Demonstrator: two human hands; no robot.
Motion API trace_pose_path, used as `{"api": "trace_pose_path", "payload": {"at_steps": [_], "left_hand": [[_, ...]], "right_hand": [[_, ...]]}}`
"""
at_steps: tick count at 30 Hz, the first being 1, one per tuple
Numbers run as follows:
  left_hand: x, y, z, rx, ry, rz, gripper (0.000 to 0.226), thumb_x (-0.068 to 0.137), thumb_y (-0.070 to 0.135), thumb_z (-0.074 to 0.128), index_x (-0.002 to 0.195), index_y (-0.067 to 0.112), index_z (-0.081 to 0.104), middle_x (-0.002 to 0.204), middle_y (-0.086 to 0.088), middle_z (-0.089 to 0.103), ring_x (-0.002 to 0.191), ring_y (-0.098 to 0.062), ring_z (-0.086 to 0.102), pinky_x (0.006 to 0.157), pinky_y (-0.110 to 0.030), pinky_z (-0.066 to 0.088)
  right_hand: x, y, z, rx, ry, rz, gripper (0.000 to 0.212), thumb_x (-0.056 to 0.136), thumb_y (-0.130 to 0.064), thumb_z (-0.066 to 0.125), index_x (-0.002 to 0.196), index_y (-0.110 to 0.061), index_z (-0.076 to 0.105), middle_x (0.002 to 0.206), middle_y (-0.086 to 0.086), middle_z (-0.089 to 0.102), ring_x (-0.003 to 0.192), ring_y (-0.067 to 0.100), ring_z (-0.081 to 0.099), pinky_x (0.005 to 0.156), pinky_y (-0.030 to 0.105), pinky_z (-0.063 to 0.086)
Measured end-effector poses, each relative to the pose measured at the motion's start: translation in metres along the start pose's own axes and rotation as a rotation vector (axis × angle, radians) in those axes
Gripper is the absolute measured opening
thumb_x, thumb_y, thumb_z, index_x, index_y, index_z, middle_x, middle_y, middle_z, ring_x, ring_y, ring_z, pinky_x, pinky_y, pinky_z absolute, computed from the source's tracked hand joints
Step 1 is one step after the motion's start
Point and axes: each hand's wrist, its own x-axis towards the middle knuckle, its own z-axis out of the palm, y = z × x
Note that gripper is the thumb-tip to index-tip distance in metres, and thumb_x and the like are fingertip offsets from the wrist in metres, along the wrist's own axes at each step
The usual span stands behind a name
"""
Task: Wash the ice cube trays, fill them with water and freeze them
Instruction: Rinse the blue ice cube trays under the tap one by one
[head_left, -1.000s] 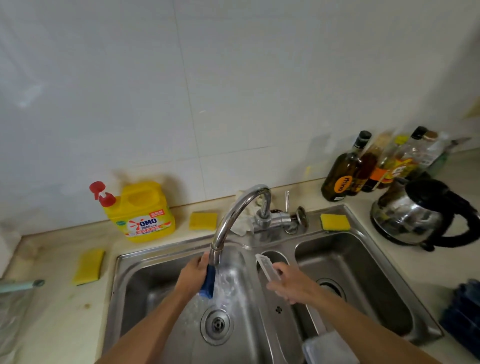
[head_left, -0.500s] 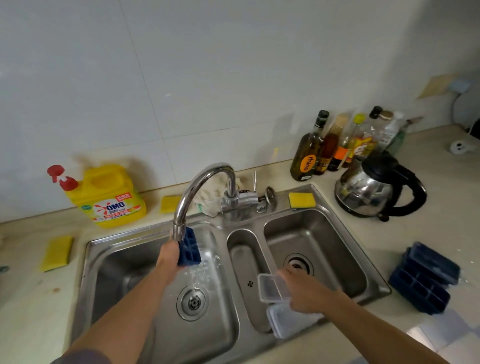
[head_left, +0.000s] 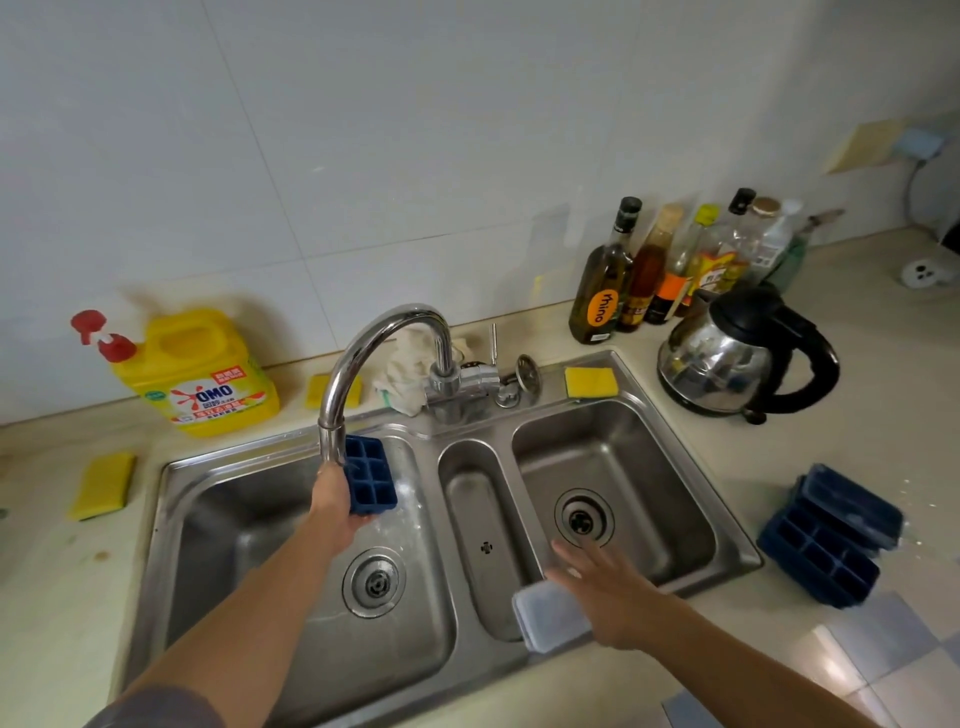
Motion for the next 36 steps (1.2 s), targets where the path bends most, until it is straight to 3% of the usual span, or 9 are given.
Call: {"api": "trace_pose_path", "payload": {"at_steps": [5,9,13,18,22,25,28,31,36], "left_hand": [[-0.009,-0.002,-0.002,-0.027,-0.032,0.012,0.037,0.106,0.046,0.040,0.126,0.019,0.056,0.114,-0.015,0.069,0.096,-0.035,0.069,0.065,-0.045,0.059],[-0.015,-0.003,-0.007,-0.018,-0.079,0.043,0.028,0.102,0.047,0.053,0.115,0.022,0.059,0.113,-0.015,0.069,0.099,-0.036,0.070,0.066,-0.046,0.061],[-0.022,0.000,-0.012,-0.098,-0.124,0.009,0.031,0.096,0.037,0.067,0.120,0.019,0.061,0.114,-0.016,0.069,0.104,-0.038,0.069,0.075,-0.052,0.062],[-0.027,0.003,-0.018,-0.198,-0.149,-0.017,0.026,0.097,0.028,0.064,0.119,0.014,0.062,0.106,-0.014,0.072,0.094,-0.033,0.069,0.071,-0.044,0.059],[-0.023,0.009,-0.023,-0.228,-0.200,-0.039,0.031,0.097,0.033,0.062,0.119,0.011,0.063,0.103,-0.014,0.072,0.091,-0.032,0.069,0.070,-0.040,0.056],[-0.019,0.012,-0.028,-0.273,-0.216,-0.041,0.035,0.101,0.040,0.053,0.114,0.010,0.067,0.094,-0.013,0.076,0.085,-0.030,0.072,0.070,-0.038,0.056],[-0.014,0.016,-0.036,-0.308,-0.263,-0.055,0.044,0.103,0.038,0.041,0.118,0.006,0.067,0.099,-0.017,0.075,0.091,-0.035,0.070,0.072,-0.041,0.057],[-0.008,0.020,-0.045,-0.236,-0.257,-0.071,0.041,0.102,0.026,0.036,0.123,0.005,0.064,0.109,-0.019,0.075,0.101,-0.034,0.068,0.081,-0.042,0.054],[0.003,0.027,-0.050,0.020,-0.200,-0.036,0.030,0.096,0.003,0.042,0.120,0.005,0.060,0.108,-0.022,0.071,0.100,-0.034,0.069,0.079,-0.043,0.058]], "right_hand": [[0.008,-0.003,-0.023,0.120,0.051,0.002,0.093,0.085,-0.008,0.068,0.158,-0.029,0.014,0.171,0.002,0.001,0.156,0.034,0.006,0.125,0.057,0.014],[0.024,-0.018,-0.049,0.214,0.151,0.002,0.089,0.094,-0.031,0.065,0.162,-0.025,0.009,0.172,0.005,0.000,0.157,0.030,0.009,0.126,0.049,0.015],[0.045,-0.051,-0.086,0.337,0.232,0.028,0.080,0.098,-0.037,0.062,0.162,-0.022,0.016,0.171,0.005,0.004,0.155,0.029,0.018,0.122,0.049,0.029],[0.076,-0.104,-0.122,0.584,0.305,-0.026,0.064,0.099,-0.041,0.058,0.154,-0.018,0.035,0.159,0.007,0.036,0.142,0.023,0.040,0.114,0.037,0.037],[0.100,-0.140,-0.138,0.941,0.196,-0.008,0.065,0.095,-0.053,0.060,0.150,-0.022,0.042,0.140,0.001,0.060,0.120,0.014,0.062,0.101,0.037,0.052],[0.112,-0.158,-0.142,1.198,0.113,0.022,0.040,0.097,-0.047,0.061,0.128,-0.022,0.056,0.110,0.000,0.072,0.086,0.013,0.075,0.083,0.037,0.063],[0.123,-0.167,-0.146,1.378,0.156,0.080,0.020,0.100,-0.026,0.061,0.116,-0.014,0.062,0.096,0.009,0.077,0.075,0.020,0.076,0.078,0.038,0.065],[0.129,-0.168,-0.154,1.385,0.240,0.133,0.015,0.100,-0.017,0.058,0.110,-0.010,0.067,0.088,0.012,0.077,0.069,0.020,0.074,0.074,0.037,0.064],[0.127,-0.155,-0.171,1.258,0.282,0.091,0.020,0.099,-0.022,0.060,0.100,-0.006,0.071,0.083,0.018,0.076,0.066,0.019,0.070,0.069,0.035,0.061]]}}
